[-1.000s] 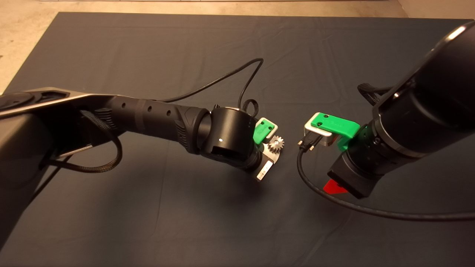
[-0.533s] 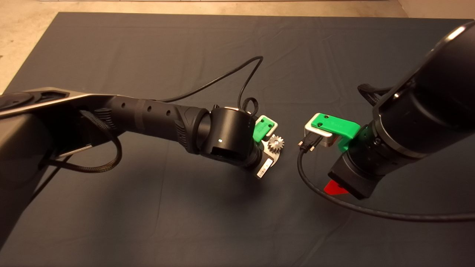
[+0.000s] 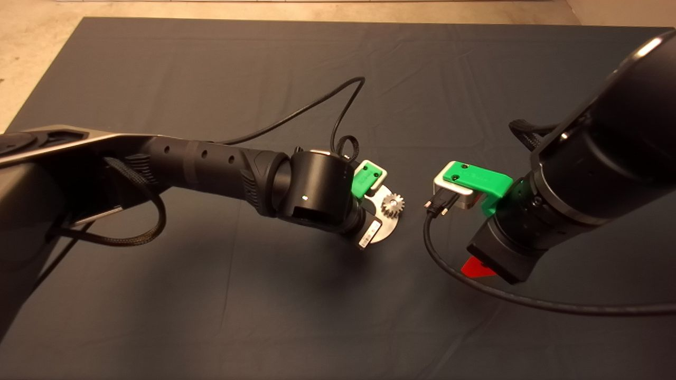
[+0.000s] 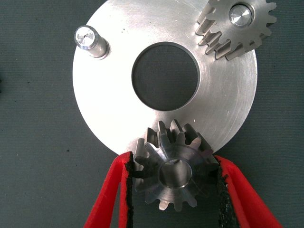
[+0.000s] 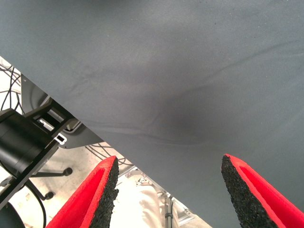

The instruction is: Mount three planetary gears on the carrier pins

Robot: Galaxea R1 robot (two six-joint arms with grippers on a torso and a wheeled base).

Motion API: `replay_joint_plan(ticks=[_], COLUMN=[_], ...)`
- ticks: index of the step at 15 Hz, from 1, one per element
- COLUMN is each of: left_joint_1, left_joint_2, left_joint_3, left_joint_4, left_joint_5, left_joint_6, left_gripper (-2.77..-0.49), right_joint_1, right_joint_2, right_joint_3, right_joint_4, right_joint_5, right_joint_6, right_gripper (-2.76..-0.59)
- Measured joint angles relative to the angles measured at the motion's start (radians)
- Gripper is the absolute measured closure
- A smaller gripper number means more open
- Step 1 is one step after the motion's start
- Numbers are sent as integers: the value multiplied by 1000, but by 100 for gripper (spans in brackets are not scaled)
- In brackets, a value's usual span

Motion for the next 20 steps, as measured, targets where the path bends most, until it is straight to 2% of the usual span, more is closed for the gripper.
replay_joint_plan(ticks=[4,20], left_joint_1=[0,3], left_joint_2=[0,26], left_joint_3=[0,8], left_joint_4=[11,12], left_joint_5=[0,0], left_joint_6=[-1,-29], left_gripper=[-86,-86], right_joint_1=[0,0], right_joint_2=[0,0], right_joint_3=[0,-1], right_joint_4=[0,1], right_joint_5=[0,0], right_joint_6=[0,0], right_gripper=[-160,-160])
